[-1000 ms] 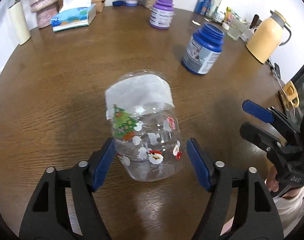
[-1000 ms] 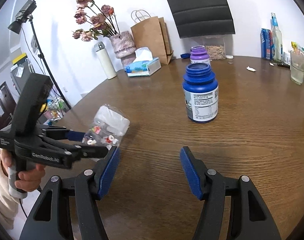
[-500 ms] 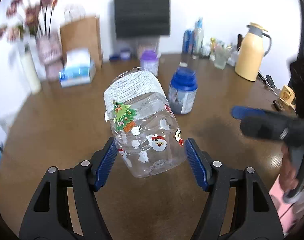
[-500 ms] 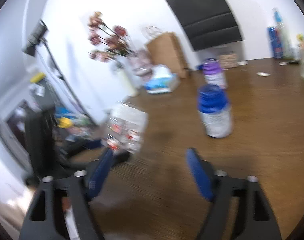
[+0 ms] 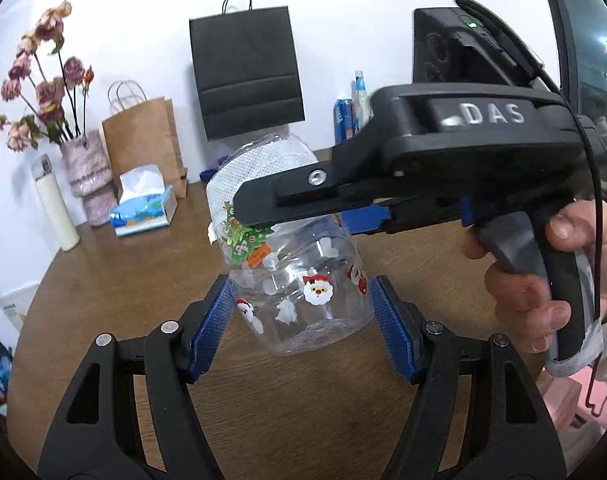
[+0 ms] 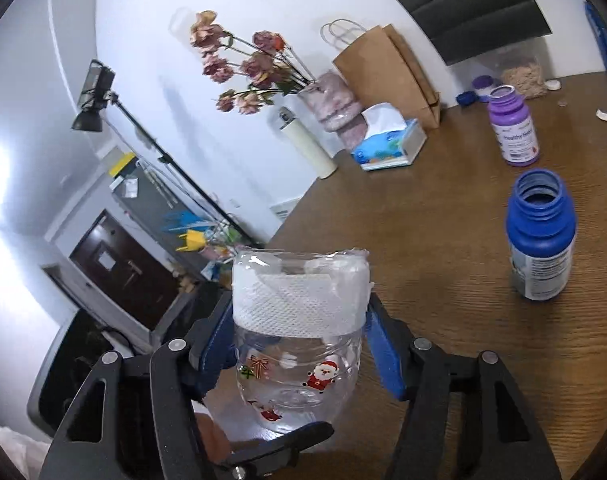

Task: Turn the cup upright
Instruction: 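Grasp the cup with the right tool while the left tool holds it, then rotate the cup rim-up with the right tool while the left tool releases it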

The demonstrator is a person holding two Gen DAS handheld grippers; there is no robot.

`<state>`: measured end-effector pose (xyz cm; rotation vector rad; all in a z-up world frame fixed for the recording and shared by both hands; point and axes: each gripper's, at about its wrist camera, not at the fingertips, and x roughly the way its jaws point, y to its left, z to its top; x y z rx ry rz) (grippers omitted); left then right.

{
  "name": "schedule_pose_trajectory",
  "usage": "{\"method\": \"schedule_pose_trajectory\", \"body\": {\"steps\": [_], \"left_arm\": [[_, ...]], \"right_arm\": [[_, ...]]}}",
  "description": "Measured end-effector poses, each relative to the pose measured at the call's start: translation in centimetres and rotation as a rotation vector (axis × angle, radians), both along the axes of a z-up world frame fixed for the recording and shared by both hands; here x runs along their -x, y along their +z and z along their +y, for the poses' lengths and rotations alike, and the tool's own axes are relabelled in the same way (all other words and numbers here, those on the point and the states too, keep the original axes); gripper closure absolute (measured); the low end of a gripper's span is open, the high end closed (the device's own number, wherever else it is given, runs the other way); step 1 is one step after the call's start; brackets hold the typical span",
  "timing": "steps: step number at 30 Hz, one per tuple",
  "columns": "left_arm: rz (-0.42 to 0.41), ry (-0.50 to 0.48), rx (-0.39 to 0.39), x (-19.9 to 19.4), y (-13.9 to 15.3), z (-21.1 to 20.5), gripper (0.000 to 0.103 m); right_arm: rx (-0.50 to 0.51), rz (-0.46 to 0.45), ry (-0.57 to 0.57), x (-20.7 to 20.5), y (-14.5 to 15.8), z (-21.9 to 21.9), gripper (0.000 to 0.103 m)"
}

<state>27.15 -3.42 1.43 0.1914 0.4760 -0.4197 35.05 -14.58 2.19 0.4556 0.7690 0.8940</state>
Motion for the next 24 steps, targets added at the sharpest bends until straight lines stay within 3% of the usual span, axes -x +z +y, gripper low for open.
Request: {"method": "schedule_pose_trajectory", "body": {"steps": [3, 6, 11, 13, 16, 24], "left_arm": [[0.011, -0.002, 0.006, -0.4, -0.1, -0.1, 0.036], [0.031, -0.019, 0.048, -0.9, 0.4, 0.3, 0.034], [-0.047, -0.023, 0.032, -2.8, 2.5, 0.5, 0.026], [-0.078, -0.020, 0.027, -3.9, 3.2, 0.5, 0.026], [-0.129, -0.003, 0.023, -6.1, 4.2, 0.8, 0.034], [-0.114, 0.058, 0.030, -13.5, 3.2, 0.7, 0.036]], "right_arm": [[0.016, -0.017, 0.007, 0.0, 0.1, 0.2, 0.037], [0.067, -0.098, 0.016, 0.6, 1.3, 0.2, 0.037], [0.262, -0.413, 0.045, 2.1, 4.8, 2.1, 0.037], [0.343, -0.555, 0.061, 2.1, 5.9, 3.0, 0.037], [0.434, -0.692, 0.066, 0.9, 6.8, 4.3, 0.037], [0.397, -0.705, 0.131, -7.2, 5.9, 3.8, 0.036]]}}
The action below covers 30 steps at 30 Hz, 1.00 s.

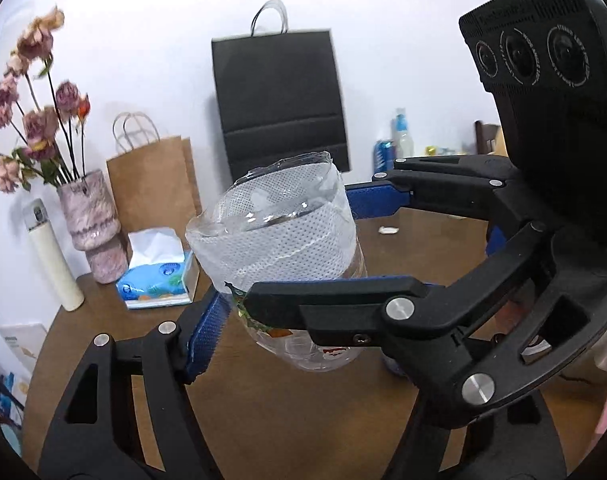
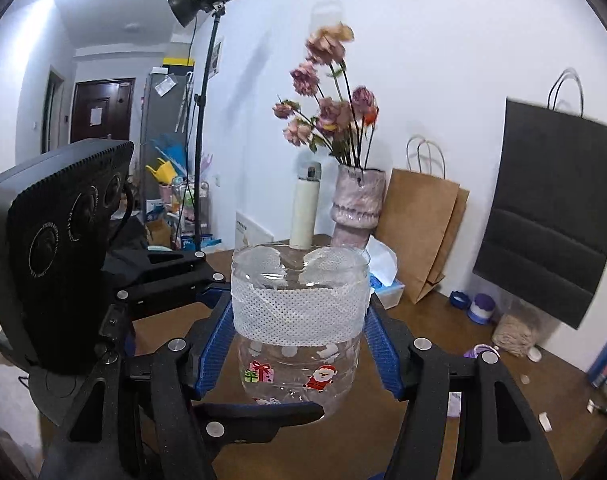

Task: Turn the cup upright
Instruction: 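Rotate the cup rim-up with the right tool while the left tool releases it, then lower the upright cup onto the table and open the right tool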

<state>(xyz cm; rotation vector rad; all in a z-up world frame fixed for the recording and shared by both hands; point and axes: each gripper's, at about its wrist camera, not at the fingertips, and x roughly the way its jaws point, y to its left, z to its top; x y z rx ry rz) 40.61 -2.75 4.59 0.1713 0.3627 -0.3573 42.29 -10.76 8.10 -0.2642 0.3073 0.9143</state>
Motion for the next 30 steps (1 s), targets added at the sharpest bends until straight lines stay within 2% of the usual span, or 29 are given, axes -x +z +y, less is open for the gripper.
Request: {"method": "schedule_pose_trajectory", "body": {"steps": [4, 5, 7, 11, 16, 20, 24, 27, 30], "left_arm": [[0.058, 0.008, 0.003, -3.0, -2.0, -0.1, 0.037], [0.070, 0.021, -0.005, -3.7, -2.6, -0.2, 0.041], [0.075, 0.013, -0.003, -3.9, -3.0, -0.4, 0.041], [0.080, -0.005, -0.002, -2.8, -3.3, -1.2, 0.041], [0.127, -0.027, -0.027, -1.6, -5.2, -2.8, 0.045], [0.206, -0.053, -0.010, -1.1, -6.7, -3.4, 0.046], [0.255, -0.040, -0.072, -0.4, -8.3, -3.8, 0.046], [0.288, -0.013, -0.099, -0.1, -9.2, -3.6, 0.046], [0.303, 0.004, -0.083, 0.3, -9.4, -2.8, 0.046]], "right_arm": [[0.000, 0.064, 0.003, -3.8, -2.3, -0.1, 0.036], [-0.004, 0.084, -0.007, -4.6, -3.0, -0.3, 0.036], [-0.003, 0.091, -0.026, -5.0, -3.8, -0.7, 0.036], [0.013, 0.079, -0.074, -3.5, -3.8, -1.3, 0.034], [0.153, -0.011, -0.207, -0.5, -4.4, -1.8, 0.031], [0.123, 0.070, -0.211, 0.2, -6.4, -3.4, 0.031], [0.133, 0.155, -0.201, 0.1, -8.2, -3.6, 0.031], [0.160, 0.177, -0.190, 0.2, -9.1, -2.8, 0.032], [0.149, 0.192, -0.163, 0.5, -9.5, -2.2, 0.033]]}}
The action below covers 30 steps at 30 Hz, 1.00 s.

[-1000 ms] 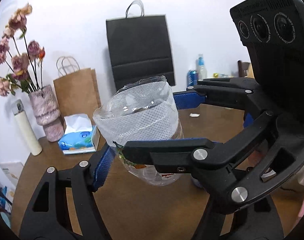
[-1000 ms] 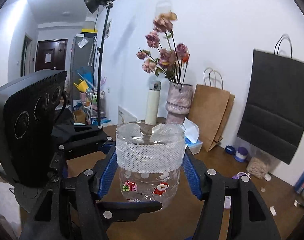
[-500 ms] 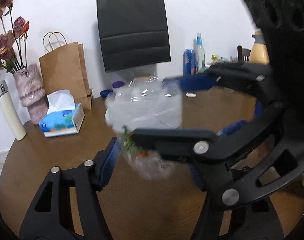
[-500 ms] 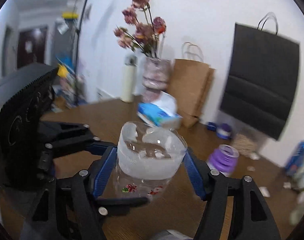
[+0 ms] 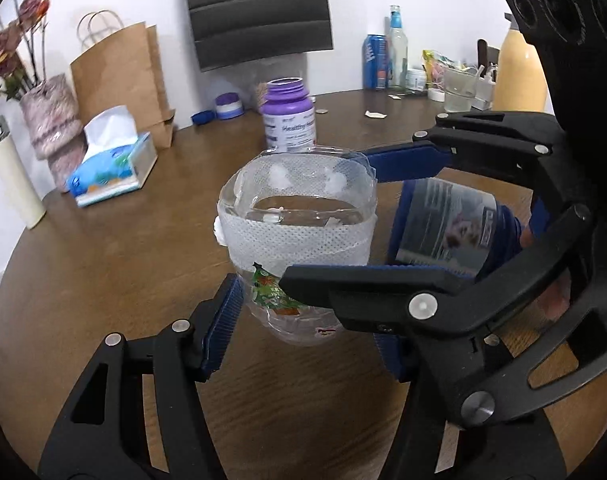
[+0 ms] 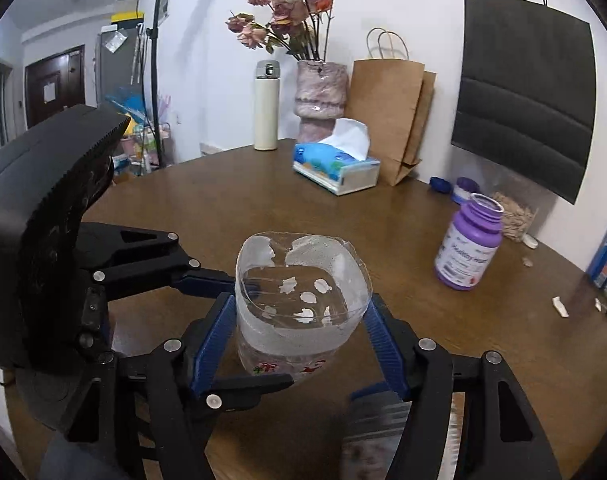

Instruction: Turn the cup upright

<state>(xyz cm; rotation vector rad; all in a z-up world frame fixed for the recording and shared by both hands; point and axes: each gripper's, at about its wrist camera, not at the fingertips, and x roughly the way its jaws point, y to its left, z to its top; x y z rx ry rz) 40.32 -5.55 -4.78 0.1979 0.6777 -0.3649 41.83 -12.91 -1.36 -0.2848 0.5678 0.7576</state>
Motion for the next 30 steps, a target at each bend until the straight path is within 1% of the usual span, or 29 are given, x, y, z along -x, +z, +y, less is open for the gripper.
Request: {"method": "schedule_pose_trajectory", "body": {"steps": [2, 4, 6, 7, 9, 11, 13, 15, 17, 19, 20, 21, 23, 24, 25, 26, 28, 30], "left_arm": [[0.032, 0.013, 0.008, -0.2, -0.4, 0.4, 0.045], [0.099, 0.032, 0.011, -0.5, -1.2, 0.7, 0.043], [0.134, 0.054, 0.006, -0.4, -1.6, 1.0, 0.031], [0.138, 0.061, 0.005, -0.2, -1.7, 1.1, 0.029], [0.150, 0.065, 0.003, 0.5, -1.6, 1.5, 0.019], [0.156, 0.058, 0.002, 1.2, -1.4, 1.8, 0.019], [0.145, 0.061, -0.011, 2.0, -1.1, 2.1, 0.017], [0.129, 0.069, -0.017, 3.1, -0.5, 2.7, 0.017], [0.115, 0.078, -0.004, 4.0, 0.1, 3.5, 0.017], [0.079, 0.094, 0.024, 5.5, 1.3, 5.0, 0.017], [0.051, 0.116, 0.040, 6.2, 2.0, 5.8, 0.014], [0.013, 0.157, 0.060, 7.0, 2.9, 6.9, 0.008], [-0.053, 0.289, 0.089, 7.8, 4.5, 8.9, 0.007], [-0.083, 0.375, 0.109, 8.2, 5.4, 10.0, 0.007], [-0.096, 0.418, 0.131, 8.4, 6.0, 10.8, 0.007], [-0.102, 0.446, 0.151, 8.5, 6.6, 11.4, 0.007], [-0.108, 0.491, 0.164, 8.9, 7.5, 11.9, 0.007], [-0.136, 0.497, 0.160, 9.5, 8.3, 11.7, 0.007]], "right_arm": [[0.005, 0.004, 0.007, 0.2, -0.3, 0.4, 0.034], [0.023, 0.005, 0.016, 0.4, -0.6, 0.9, 0.034], [0.046, 0.014, 0.012, 0.4, -0.9, 1.3, 0.035], [0.046, 0.025, 0.012, 0.4, -1.1, 1.3, 0.035], [0.046, 0.046, 0.000, 0.4, -1.2, 1.2, 0.034], [0.043, 0.059, 0.005, 0.7, -1.0, 1.1, 0.034], [0.034, 0.058, 0.008, 1.2, -0.7, 1.0, 0.034], [0.024, 0.063, 0.004, 1.8, -0.1, 0.6, 0.029], [0.001, 0.057, -0.013, 2.9, 0.9, -0.5, 0.028], [-0.038, 0.063, -0.029, 3.8, 2.0, -2.2, 0.027], [-0.058, 0.066, -0.046, 4.2, 2.6, -3.1, 0.027], [-0.073, 0.064, -0.076, 4.7, 3.4, -4.3, 0.024], [-0.080, 0.057, -0.170, 5.3, 4.6, -6.4, 0.023], [-0.081, 0.062, -0.228, 5.4, 5.2, -7.4, 0.023], [-0.086, 0.074, -0.283, 5.4, 5.6, -8.3, 0.023], [-0.095, 0.089, -0.342, 5.4, 6.2, -9.2, 0.023], [-0.108, 0.097, -0.392, 5.7, 6.9, -10.2, 0.023], [-0.105, 0.086, -0.420, 6.4, 7.5, -10.5, 0.023]]}}
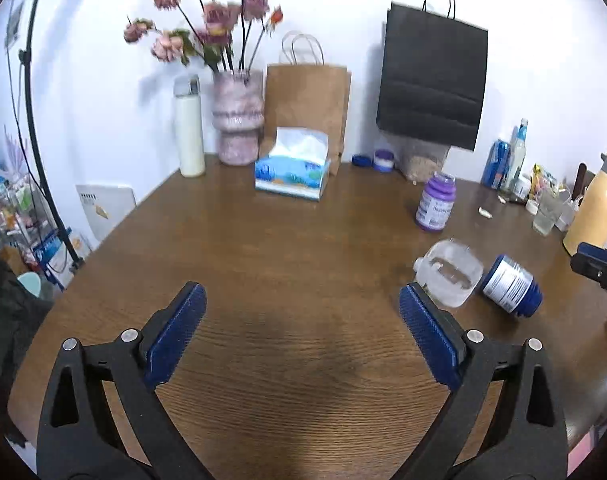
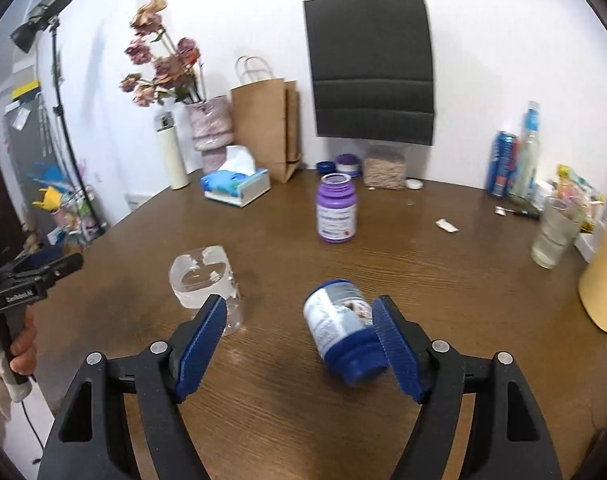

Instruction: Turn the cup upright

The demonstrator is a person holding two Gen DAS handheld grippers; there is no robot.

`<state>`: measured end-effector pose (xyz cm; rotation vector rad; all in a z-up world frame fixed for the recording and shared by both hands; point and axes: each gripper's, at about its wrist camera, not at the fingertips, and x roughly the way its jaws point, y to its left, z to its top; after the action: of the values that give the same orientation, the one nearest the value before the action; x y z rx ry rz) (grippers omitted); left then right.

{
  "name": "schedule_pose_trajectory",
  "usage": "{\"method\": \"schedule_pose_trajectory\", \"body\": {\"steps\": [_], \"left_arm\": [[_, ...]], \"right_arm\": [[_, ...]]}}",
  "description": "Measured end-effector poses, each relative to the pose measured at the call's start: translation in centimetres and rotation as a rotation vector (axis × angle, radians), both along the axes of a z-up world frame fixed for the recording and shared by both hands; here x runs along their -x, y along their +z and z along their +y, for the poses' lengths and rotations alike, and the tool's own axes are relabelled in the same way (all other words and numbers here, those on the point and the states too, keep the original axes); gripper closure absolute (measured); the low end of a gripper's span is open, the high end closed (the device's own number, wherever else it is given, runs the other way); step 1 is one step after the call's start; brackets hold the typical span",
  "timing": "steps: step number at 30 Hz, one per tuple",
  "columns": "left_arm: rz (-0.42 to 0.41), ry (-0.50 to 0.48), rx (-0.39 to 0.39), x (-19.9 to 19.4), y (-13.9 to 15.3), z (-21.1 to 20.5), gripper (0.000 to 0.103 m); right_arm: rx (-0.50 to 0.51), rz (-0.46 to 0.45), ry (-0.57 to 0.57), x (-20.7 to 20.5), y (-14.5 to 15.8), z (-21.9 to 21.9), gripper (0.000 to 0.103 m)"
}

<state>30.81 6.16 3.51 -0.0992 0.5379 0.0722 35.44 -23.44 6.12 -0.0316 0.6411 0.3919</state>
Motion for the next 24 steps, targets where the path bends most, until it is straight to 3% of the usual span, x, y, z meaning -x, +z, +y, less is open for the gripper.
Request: {"method": "schedule_pose_trajectory", "body": {"steps": [4, 7, 14, 19, 24], "left_arm": [[-0.025, 0.017, -0.081, 1.4, 0.2, -1.0, 0.007], [-0.030, 0.028, -0.089, 3.7, 0.5, -1.5, 0.007], [-0.158, 0.037, -0.182, 13.7, 0.3, -3.4, 0.000], [-0.258, -0.037, -0.125, 23.2, -2.5, -3.7, 0.000], [-0.250, -0.013, -0.082, 31.4, -6.2, -2.7, 0.000]], "right_arm": [[0.008, -0.016, -0.018, 1.6, 0.5, 0.0, 0.023], [0.001, -0.026, -0.039, 3.7, 0.8, -0.3, 0.023], [0.023, -0.124, -0.031, 13.5, 0.4, -0.9, 0.023], [-0.016, -0.250, -0.008, 22.7, -1.2, 0.1, 0.023], [0.000, -0.288, -0.049, 32.0, -4.5, 0.9, 0.023]]}}
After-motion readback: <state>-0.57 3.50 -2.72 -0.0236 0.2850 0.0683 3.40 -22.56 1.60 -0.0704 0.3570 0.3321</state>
